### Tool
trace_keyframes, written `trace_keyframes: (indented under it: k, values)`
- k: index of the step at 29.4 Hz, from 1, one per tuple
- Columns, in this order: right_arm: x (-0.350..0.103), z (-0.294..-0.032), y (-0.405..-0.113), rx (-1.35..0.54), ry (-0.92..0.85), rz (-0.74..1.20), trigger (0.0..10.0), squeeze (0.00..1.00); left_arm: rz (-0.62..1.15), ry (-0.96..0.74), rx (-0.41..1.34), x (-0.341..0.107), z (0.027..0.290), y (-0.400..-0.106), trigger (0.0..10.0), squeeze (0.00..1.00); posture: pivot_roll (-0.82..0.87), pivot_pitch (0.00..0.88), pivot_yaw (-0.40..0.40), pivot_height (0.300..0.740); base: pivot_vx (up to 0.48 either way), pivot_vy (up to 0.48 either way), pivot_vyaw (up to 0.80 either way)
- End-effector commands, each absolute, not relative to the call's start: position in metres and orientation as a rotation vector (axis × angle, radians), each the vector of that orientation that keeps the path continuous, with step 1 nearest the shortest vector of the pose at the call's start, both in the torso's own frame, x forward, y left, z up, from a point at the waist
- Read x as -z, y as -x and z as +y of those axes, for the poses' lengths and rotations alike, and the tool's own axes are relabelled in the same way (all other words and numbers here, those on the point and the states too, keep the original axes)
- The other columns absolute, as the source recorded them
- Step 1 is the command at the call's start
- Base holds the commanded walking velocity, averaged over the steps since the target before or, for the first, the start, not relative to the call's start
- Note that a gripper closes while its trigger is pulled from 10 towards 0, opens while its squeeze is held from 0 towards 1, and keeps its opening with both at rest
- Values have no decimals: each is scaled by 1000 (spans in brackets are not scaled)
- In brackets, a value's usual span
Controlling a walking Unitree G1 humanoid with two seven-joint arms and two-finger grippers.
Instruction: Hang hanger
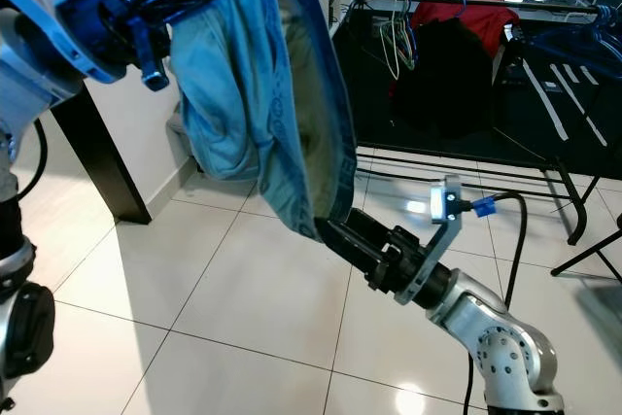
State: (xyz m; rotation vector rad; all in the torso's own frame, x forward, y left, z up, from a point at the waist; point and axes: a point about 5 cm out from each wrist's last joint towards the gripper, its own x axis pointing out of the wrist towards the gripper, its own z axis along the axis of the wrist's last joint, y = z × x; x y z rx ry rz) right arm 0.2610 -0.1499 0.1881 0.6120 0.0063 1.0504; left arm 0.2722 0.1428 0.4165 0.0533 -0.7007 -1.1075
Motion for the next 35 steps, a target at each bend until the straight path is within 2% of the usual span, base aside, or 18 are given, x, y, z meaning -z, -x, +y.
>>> trace_keyframes:
  k: [1, 9, 10, 11, 21, 22, 31, 35]
  values:
    - [-186, -150, -262, -1032, -600, 22, 10000, 0, -700, -49, 1120, -415, 141, -270, 0, 0, 10, 47, -18, 740, 0, 0, 0]
    - [-184, -153, -274, -946, -596, 18, 10000, 0, -708, -44, 1136, -415, 140, -268, 0, 0, 13, 47, -20, 740, 0, 0, 0]
    - [-185, -154, -276, -937, -599, 14, 10000, 0, -710, -44, 1139, -416, 140, -267, 7176, 0, 13, 47, -20, 740, 0, 0, 0]
    - [-185, -154, -277, -931, -601, 10, 10000, 0, -713, -43, 1141, -416, 140, -266, 10000, 0, 14, 47, -20, 740, 0, 0, 0]
    - [-180, -152, -282, -902, -580, 51, 10000, 0, -741, -32, 1180, -419, 137, -260, 10000, 0, 14, 47, -20, 740, 0, 0, 0]
    - [-179, -151, -284, -896, -579, 49, 0, 0, -749, -30, 1191, -420, 136, -258, 10000, 0, 16, 45, -22, 740, 0, 0, 0]
    - [-187, -154, -294, -869, -574, 1, 0, 0, -755, -33, 1197, -421, 134, -254, 10000, 0, 19, 43, -25, 740, 0, 0, 0]
    - [-192, -159, -294, -862, -578, -19, 0, 0, -733, -74, 1132, -417, 140, -260, 10000, 0, 19, 43, -25, 740, 0, 0, 0]
